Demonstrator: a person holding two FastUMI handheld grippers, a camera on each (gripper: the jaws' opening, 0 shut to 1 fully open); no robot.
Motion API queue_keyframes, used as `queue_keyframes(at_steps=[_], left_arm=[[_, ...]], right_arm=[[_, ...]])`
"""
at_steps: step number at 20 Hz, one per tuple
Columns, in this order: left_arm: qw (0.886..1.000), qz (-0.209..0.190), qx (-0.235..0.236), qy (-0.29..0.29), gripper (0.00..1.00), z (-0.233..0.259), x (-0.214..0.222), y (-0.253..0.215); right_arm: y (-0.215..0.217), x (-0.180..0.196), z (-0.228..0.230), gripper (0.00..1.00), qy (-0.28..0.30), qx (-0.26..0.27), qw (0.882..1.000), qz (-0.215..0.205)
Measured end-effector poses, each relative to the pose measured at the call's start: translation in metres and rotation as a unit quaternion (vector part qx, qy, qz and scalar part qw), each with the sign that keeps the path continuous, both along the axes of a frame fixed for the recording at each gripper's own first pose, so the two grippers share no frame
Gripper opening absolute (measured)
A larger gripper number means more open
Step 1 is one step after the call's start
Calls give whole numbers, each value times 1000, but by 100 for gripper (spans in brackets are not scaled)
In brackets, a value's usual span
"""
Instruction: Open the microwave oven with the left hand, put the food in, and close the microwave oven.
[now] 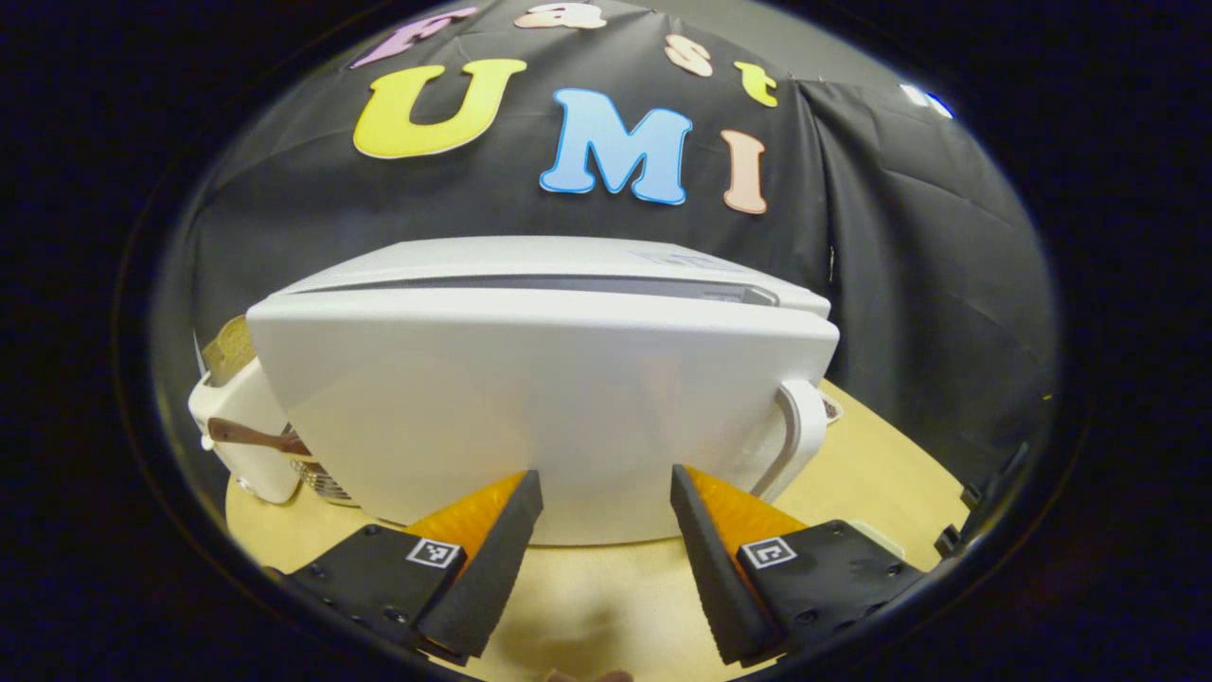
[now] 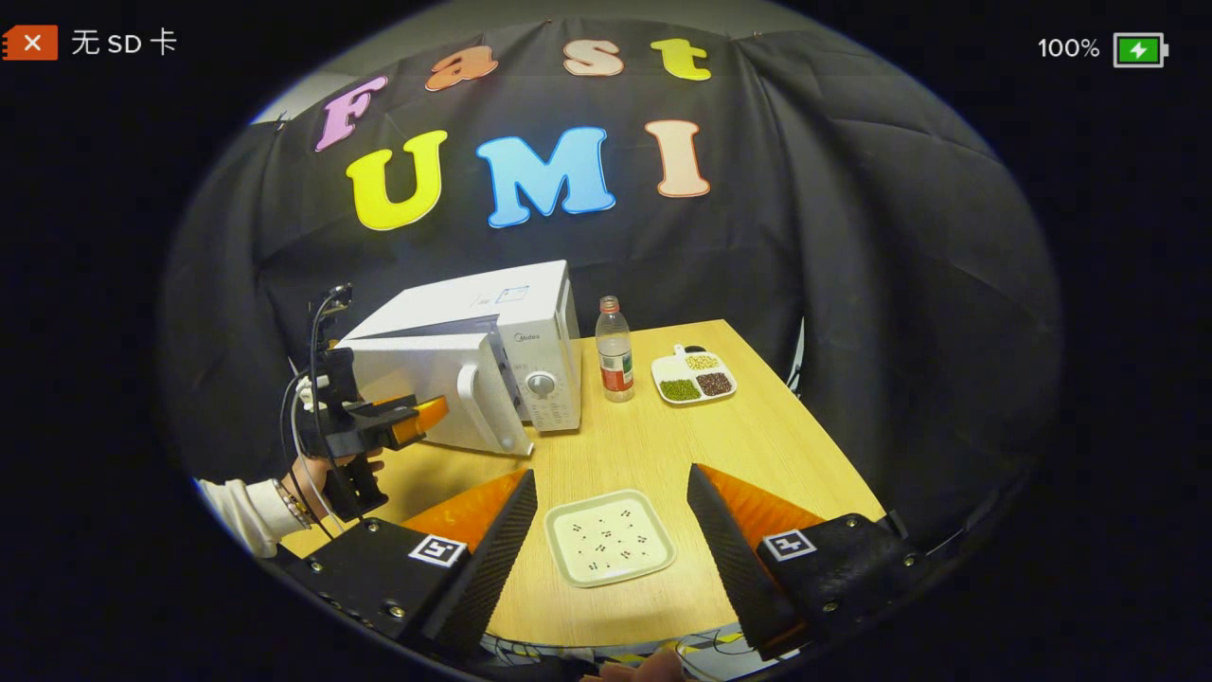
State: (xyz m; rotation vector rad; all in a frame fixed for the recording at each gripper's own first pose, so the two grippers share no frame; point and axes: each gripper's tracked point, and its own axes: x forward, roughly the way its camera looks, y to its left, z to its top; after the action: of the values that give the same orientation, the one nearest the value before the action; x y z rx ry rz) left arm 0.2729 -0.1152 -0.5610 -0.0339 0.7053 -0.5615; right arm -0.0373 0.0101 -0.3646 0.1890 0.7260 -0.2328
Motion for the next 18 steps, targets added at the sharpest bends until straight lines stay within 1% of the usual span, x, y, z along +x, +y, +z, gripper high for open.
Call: queue_keyframes(at_steps=[1,2,3,4,5,6,8,9,12,13,15,16,17,18], left_arm=[[1000,2,-3,-1,92,-1,6,-1],[1000,4,-8,2,93,-3,12,-3],[1000,8,-12,2,88,-2,18,-4],[1000,16,-13,11,93,-6,20,-1],[999,20,-22,18,88,-7,18,-2],[999,23,-25,18,89,-7,19,-3],[1000,22,-12,15,88,-8,18,-4],[1000,21,-12,15,89,-10,18,-7],[999,14,-22,29,89,-17,19,-13],[999,11,-19,36,89,-19,19,-15],[999,5,-26,30,89,-21,28,-22],[998,7,-30,46,89,-22,24,-24],[997,15,-34,60,87,-24,21,-25],[997,18,-38,60,88,-23,21,-26]], right_arm=[[1,2,-1,98,3,0,1000,-3],[0,4,-1,98,5,0,1000,-8],[-1,6,-2,98,6,0,1000,-12],[-1,7,-2,98,6,2,1000,-16],[-1,9,-2,98,7,2,1000,-18],[-2,11,-2,98,7,0,1000,-20],[0,15,-3,98,10,-4,1000,-17],[1,17,-3,98,10,-4,1000,-15],[8,22,-4,98,13,7,1000,-10],[9,23,-1,98,10,12,1000,-11],[7,29,11,98,-7,20,1000,-19],[5,29,11,98,-11,22,999,-21],[3,28,14,98,-11,24,999,-23],[0,26,16,98,-15,26,999,-26]])
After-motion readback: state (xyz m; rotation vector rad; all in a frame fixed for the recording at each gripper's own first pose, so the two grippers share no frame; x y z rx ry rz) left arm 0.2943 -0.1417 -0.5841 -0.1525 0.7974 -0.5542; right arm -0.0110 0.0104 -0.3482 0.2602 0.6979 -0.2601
